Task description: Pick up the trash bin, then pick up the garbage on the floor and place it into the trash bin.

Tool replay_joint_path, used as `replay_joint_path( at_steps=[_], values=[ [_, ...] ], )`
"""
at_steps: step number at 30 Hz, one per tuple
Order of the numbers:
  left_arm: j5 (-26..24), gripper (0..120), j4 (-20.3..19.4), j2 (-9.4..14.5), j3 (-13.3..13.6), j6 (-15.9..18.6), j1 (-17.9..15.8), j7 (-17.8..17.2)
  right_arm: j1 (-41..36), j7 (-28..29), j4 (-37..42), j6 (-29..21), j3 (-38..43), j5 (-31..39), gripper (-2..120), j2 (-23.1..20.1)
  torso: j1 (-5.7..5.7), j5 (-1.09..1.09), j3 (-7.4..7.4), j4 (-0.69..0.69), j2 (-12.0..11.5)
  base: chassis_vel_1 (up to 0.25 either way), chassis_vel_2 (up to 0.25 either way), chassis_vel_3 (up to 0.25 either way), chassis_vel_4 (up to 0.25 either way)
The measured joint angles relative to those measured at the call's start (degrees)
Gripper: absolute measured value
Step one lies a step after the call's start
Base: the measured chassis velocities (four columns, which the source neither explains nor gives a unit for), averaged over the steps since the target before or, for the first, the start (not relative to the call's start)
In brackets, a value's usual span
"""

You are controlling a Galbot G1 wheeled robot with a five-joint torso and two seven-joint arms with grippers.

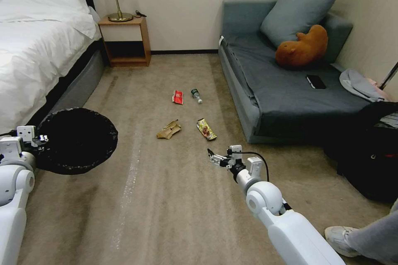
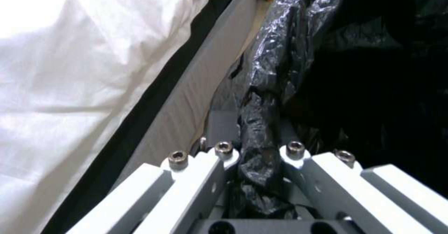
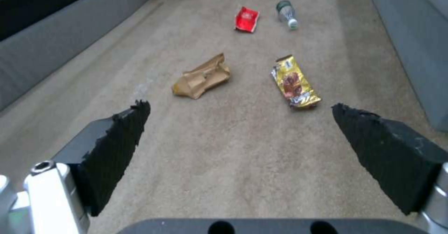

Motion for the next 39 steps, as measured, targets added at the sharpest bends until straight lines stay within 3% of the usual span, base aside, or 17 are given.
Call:
replay_joint_path(
  at_steps=[39],
  values=[
    [1.2,3,3.3,0.1,1.2,-1.1,-2.0,0.3,2.2,-0.2,-4.4,0.7,-2.1,0.5,100,0.7,0.00,0.00,0.00,-0.01,0.0,-0.064,0.058,0.065,-0.057]
  ],
)
